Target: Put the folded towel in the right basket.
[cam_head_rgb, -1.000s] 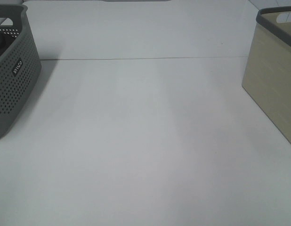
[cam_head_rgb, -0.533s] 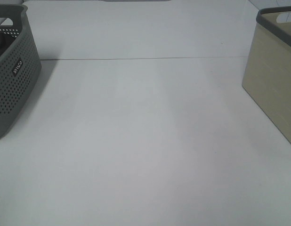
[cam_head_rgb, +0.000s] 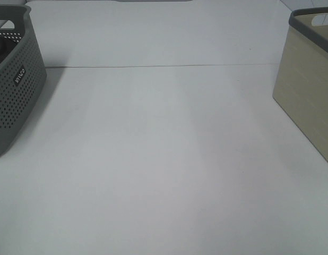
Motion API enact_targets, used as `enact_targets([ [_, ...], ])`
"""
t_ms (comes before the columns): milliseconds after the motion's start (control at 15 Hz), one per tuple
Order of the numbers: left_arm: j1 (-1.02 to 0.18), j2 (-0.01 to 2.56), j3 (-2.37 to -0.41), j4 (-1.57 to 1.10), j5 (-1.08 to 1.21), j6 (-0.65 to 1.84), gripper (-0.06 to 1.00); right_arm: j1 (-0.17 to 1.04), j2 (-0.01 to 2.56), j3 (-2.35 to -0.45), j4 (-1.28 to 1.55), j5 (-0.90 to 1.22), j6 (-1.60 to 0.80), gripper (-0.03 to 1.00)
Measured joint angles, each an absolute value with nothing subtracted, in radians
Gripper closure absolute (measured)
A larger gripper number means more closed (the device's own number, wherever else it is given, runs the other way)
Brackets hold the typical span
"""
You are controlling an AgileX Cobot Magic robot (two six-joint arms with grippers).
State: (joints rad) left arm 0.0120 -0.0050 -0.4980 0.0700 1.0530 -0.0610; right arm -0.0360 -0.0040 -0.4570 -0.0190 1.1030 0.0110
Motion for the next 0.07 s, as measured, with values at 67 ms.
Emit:
enact_targets([
  [67,0.012,-0.005,-0.498,0.070,1.053,-0.061,-0.05,-0.036,-0.004,-0.457,-0.019,1.103,0.011,0.09],
])
